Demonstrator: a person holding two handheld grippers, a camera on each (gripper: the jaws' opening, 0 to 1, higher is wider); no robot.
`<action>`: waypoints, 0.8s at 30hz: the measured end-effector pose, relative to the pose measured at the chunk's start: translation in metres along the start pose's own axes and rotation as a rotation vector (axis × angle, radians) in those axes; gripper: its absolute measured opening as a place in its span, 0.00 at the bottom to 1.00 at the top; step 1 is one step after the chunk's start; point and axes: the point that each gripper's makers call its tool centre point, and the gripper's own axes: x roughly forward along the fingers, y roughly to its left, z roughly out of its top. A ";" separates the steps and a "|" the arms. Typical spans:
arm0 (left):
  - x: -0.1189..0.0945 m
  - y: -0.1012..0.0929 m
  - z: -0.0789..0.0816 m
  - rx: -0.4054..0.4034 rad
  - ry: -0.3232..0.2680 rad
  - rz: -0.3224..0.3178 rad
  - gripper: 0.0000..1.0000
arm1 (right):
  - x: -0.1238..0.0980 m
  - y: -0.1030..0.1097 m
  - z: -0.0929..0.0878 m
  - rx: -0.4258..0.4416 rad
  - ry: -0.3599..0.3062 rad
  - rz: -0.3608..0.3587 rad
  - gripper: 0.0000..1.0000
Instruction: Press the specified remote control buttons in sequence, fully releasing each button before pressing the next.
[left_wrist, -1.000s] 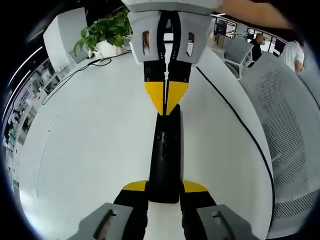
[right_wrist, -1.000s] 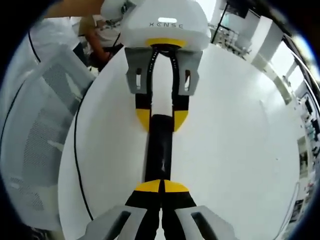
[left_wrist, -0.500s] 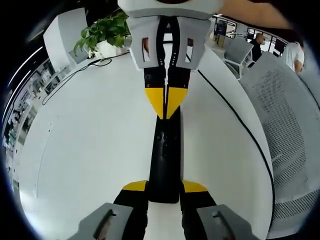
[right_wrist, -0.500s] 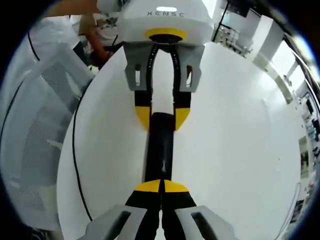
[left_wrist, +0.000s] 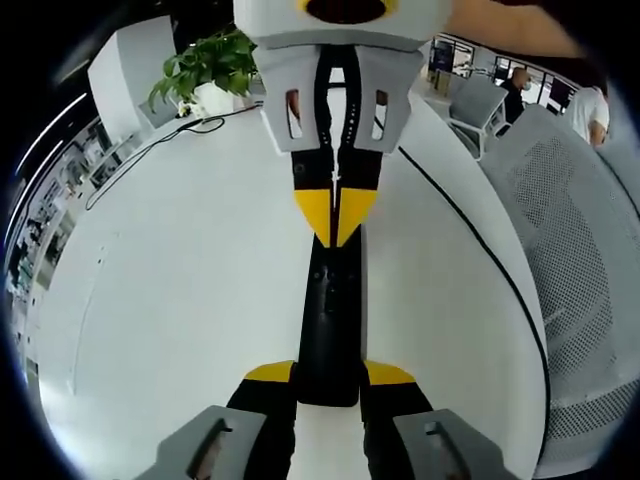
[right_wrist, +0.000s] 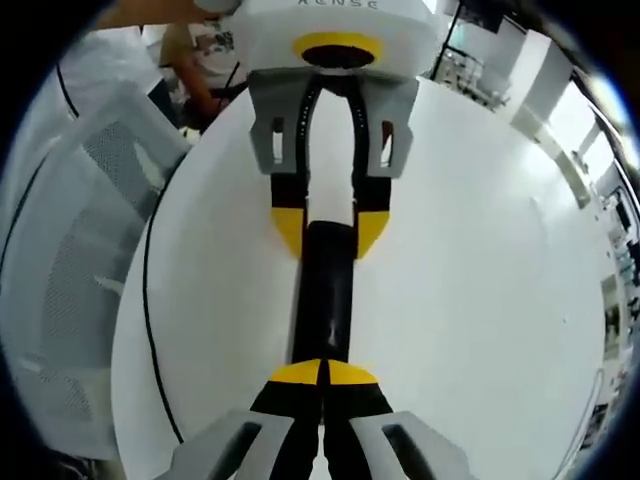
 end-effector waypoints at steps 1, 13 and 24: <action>0.000 0.000 0.000 0.000 -0.001 0.001 0.24 | 0.000 0.000 0.000 0.001 0.000 0.002 0.00; 0.000 0.000 -0.001 0.000 -0.005 -0.007 0.24 | 0.001 0.000 -0.002 0.009 -0.006 0.010 0.00; 0.001 -0.001 0.000 0.001 -0.005 -0.011 0.24 | 0.004 -0.001 -0.002 0.015 0.038 0.022 0.00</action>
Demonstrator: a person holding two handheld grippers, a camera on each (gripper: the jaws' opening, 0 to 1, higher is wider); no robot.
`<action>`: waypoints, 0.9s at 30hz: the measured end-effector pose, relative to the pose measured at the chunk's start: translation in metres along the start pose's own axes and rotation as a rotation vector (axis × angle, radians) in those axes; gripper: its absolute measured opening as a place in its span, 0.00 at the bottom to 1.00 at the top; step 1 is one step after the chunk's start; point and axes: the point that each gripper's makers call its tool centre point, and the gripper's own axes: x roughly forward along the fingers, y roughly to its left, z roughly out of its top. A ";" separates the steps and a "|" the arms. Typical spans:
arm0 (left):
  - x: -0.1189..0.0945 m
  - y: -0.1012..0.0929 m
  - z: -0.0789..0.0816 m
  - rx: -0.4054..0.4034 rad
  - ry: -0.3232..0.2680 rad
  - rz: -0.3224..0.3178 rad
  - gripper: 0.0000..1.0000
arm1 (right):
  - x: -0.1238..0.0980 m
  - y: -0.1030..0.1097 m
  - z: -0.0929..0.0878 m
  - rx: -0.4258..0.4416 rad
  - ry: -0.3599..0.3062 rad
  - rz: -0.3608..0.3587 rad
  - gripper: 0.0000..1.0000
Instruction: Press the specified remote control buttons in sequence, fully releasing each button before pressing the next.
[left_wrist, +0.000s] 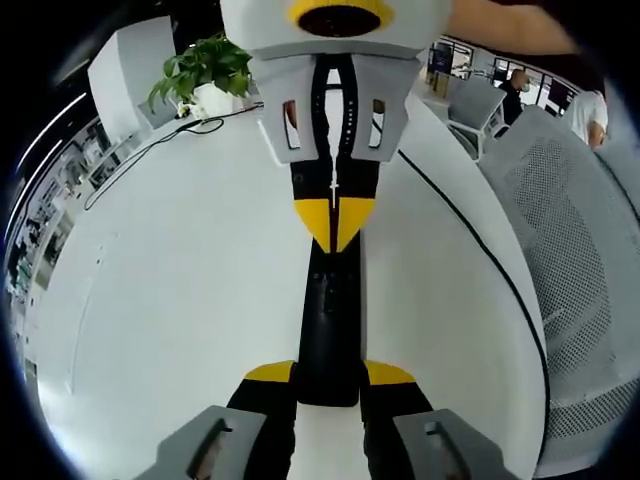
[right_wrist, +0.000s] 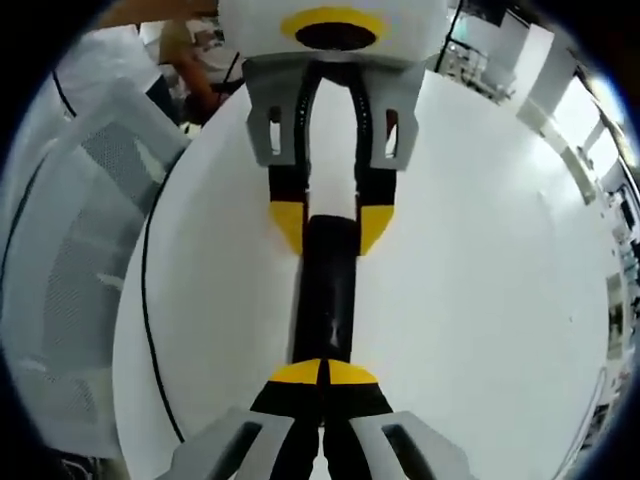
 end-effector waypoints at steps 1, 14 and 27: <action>0.000 0.000 0.000 0.001 0.006 -0.001 0.24 | 0.000 0.000 -0.001 0.007 -0.002 -0.008 0.00; 0.000 -0.001 0.000 -0.002 0.009 0.000 0.24 | -0.001 -0.001 -0.001 0.012 -0.008 -0.027 0.00; 0.000 0.000 0.000 0.001 0.013 -0.001 0.24 | -0.003 0.001 0.000 0.009 -0.052 -0.047 0.00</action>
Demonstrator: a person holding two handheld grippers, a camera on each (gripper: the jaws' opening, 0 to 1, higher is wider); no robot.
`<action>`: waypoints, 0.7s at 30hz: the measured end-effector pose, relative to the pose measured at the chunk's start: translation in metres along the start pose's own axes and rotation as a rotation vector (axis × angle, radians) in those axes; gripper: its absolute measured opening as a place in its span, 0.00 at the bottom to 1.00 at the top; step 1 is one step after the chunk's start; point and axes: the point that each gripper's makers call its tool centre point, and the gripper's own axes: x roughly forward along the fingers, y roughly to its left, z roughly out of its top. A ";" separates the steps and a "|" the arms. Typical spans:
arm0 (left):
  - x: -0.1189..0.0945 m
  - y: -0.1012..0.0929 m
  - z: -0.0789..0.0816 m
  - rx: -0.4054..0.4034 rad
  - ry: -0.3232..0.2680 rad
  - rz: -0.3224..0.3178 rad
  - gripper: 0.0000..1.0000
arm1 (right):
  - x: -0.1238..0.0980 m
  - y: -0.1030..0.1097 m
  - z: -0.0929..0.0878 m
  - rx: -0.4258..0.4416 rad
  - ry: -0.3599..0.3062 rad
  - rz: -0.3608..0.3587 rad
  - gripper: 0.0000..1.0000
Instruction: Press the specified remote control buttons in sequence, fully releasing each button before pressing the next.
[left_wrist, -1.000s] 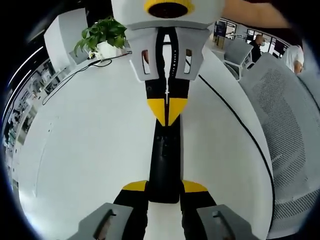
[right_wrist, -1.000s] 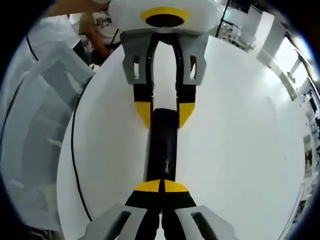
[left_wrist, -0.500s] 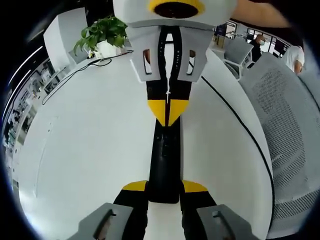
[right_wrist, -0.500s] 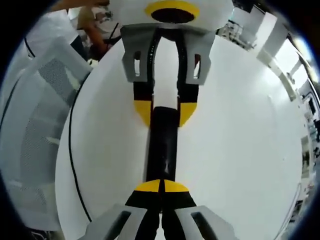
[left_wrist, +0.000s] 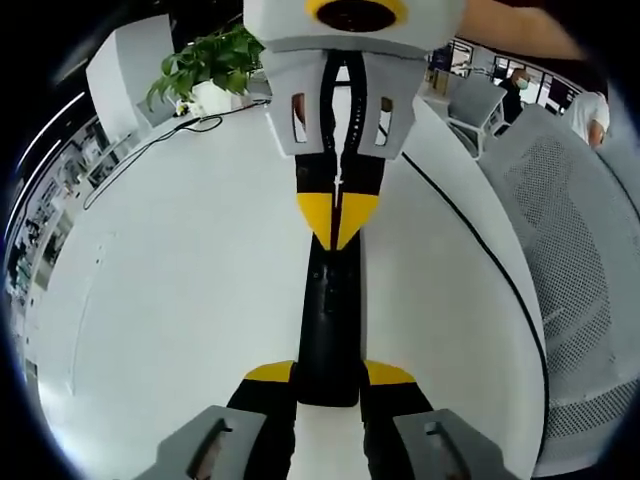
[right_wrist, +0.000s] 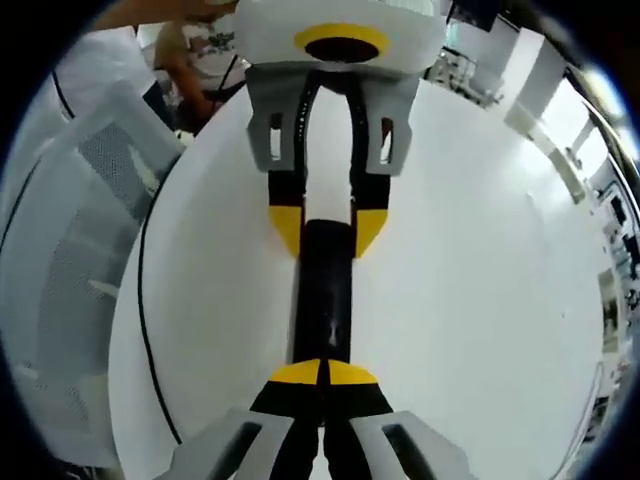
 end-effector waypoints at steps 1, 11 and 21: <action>0.000 0.000 0.000 0.001 0.001 0.001 0.24 | -0.001 0.000 -0.001 -0.003 0.005 -0.003 0.00; 0.001 0.000 0.001 0.009 0.012 0.003 0.24 | -0.019 -0.004 0.005 0.008 -0.007 -0.012 0.00; 0.001 0.000 0.001 0.008 0.014 0.006 0.24 | -0.028 -0.005 0.010 0.010 -0.015 -0.021 0.00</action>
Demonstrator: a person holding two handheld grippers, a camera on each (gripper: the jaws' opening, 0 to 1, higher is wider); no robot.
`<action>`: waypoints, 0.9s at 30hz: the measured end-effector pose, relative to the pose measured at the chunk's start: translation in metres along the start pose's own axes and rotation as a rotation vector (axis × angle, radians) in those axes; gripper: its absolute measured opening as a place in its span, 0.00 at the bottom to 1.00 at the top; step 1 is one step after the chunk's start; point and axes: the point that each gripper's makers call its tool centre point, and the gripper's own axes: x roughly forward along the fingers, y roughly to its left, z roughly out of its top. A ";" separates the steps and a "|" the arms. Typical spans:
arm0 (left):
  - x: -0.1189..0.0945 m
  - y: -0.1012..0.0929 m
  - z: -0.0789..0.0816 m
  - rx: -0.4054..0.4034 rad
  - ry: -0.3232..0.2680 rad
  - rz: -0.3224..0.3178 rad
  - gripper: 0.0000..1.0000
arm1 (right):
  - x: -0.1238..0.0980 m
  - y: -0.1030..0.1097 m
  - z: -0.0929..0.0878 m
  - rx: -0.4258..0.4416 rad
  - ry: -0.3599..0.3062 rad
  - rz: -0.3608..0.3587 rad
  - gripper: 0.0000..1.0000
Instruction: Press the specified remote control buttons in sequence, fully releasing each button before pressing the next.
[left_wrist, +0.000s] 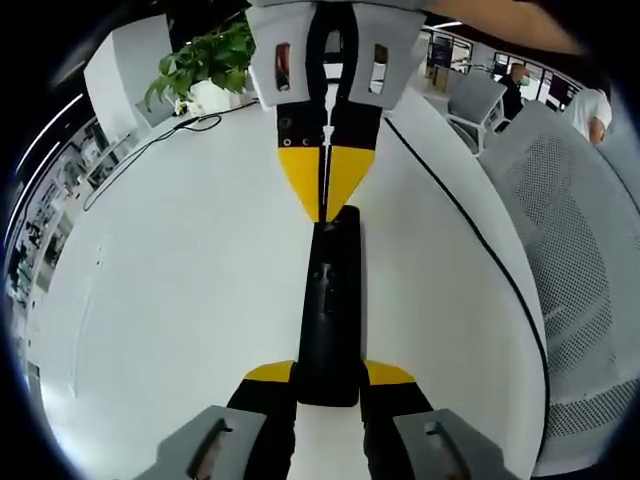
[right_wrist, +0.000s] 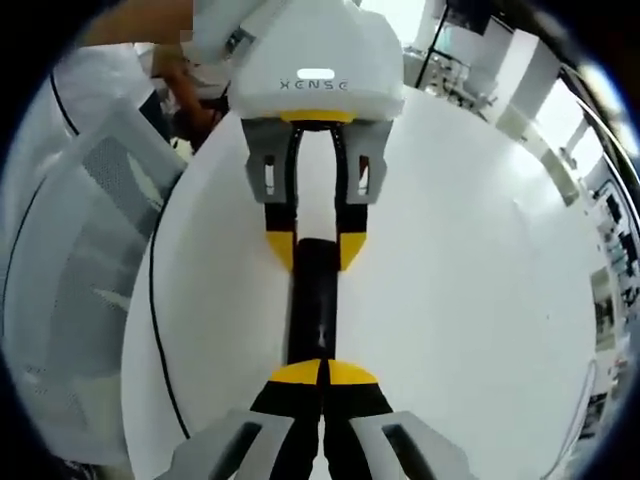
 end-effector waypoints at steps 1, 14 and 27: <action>0.000 0.000 0.000 0.000 0.000 0.001 0.24 | 0.000 0.000 0.000 -0.002 0.000 -0.001 0.00; 0.000 0.001 -0.001 -0.002 -0.001 -0.002 0.24 | -0.007 -0.001 0.010 -0.027 -0.012 -0.023 0.00; 0.000 0.001 -0.001 0.000 -0.002 0.004 0.24 | 0.008 -0.007 0.009 0.012 -0.030 -0.001 0.00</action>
